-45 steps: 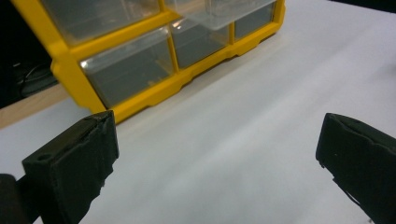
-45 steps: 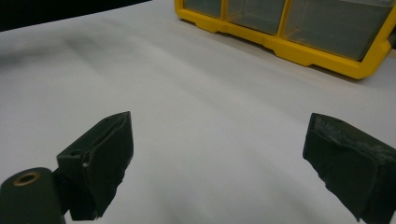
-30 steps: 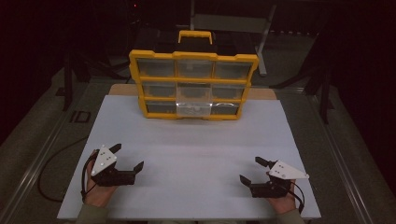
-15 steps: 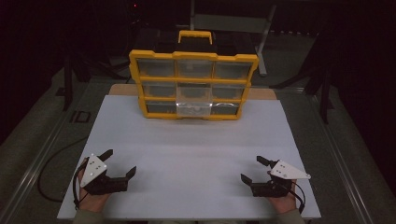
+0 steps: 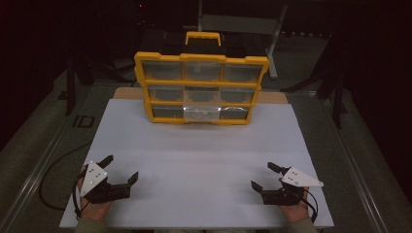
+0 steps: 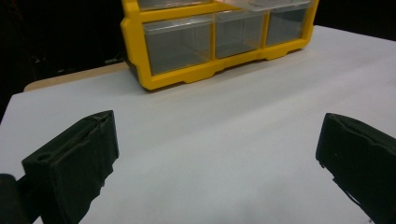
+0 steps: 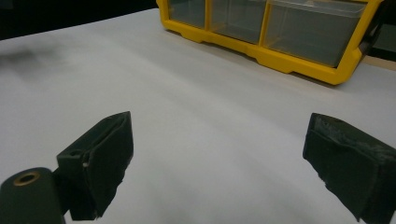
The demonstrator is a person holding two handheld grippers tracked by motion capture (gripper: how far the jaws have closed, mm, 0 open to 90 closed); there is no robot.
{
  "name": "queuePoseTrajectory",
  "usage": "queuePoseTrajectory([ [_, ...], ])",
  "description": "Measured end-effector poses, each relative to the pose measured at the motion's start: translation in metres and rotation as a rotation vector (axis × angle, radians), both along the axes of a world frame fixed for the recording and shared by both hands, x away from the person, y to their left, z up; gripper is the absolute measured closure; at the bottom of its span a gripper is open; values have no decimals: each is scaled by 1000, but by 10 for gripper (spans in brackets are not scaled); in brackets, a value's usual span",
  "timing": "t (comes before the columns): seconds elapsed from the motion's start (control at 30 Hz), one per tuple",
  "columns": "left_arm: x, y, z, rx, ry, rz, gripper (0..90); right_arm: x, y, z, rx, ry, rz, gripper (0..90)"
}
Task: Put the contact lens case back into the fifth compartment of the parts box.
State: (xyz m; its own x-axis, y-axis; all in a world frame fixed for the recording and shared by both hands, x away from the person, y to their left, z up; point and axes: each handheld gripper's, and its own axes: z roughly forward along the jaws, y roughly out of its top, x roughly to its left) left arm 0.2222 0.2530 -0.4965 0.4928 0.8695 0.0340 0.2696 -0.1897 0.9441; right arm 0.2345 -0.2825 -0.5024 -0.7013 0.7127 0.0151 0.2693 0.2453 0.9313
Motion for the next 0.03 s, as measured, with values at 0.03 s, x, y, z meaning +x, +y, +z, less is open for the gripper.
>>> queuePoseTrajectory([
  [0.03,0,0,0,0,0,0,0,0,0,0,0,0,0,88],
])
